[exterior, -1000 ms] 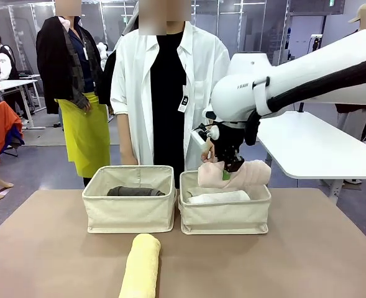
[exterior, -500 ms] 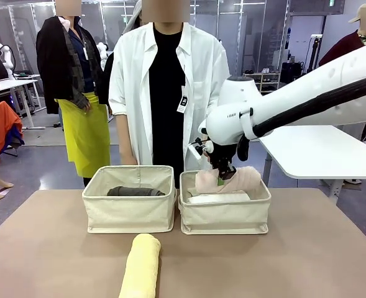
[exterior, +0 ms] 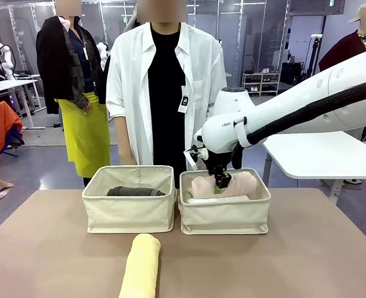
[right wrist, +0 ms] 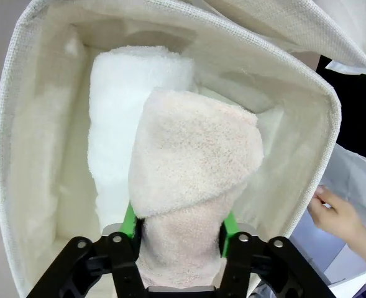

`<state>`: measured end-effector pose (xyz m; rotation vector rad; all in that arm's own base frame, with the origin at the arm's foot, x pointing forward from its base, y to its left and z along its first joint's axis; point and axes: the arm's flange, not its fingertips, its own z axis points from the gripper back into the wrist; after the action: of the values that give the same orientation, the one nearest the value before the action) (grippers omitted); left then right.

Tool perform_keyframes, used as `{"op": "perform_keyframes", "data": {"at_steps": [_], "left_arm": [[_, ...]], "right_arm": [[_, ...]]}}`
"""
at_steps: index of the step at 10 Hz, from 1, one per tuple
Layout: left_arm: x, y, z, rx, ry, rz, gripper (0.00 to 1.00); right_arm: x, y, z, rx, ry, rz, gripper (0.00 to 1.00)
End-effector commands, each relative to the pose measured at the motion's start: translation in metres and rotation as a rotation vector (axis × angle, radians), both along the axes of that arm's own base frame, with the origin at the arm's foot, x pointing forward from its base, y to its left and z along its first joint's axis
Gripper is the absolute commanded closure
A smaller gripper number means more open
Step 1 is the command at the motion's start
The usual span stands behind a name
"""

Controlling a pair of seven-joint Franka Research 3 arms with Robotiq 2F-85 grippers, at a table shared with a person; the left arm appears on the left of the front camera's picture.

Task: Divide the towels into two baskets.
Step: Pick up one hotel-folded towel from the bottom of the table and place it in the Fabric basket indicated by the person.

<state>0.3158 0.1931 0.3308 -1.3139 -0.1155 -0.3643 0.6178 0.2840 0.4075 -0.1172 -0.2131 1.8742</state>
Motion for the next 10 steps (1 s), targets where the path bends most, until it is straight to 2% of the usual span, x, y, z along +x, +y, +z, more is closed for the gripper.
{"op": "perform_keyframes", "data": {"at_steps": [1,2,6,8,9,10], "left_arm": [[-0.003,0.002,0.005,0.012,0.008,0.002,0.0],[-0.003,0.002,0.005,0.012,0.008,0.002,0.0],[-0.003,0.002,0.005,0.012,0.008,0.002,0.0],[-0.003,0.002,0.005,0.012,0.008,0.002,0.0],[-0.003,0.002,0.005,0.012,0.008,0.002,0.0],[-0.003,0.002,0.005,0.012,0.008,0.002,0.0]], "right_arm": [[-0.006,0.005,-0.001,-0.007,0.006,-0.031,0.06],[-0.007,0.006,0.002,-0.006,-0.012,-0.034,0.0],[-0.017,-0.003,0.017,0.041,-0.061,-0.064,0.0],[-0.026,-0.014,0.014,-0.002,-0.054,-0.11,0.0],[-0.005,0.001,0.021,0.028,-0.043,-0.041,0.0],[-0.005,0.001,0.021,0.028,-0.043,-0.041,0.0]]}}
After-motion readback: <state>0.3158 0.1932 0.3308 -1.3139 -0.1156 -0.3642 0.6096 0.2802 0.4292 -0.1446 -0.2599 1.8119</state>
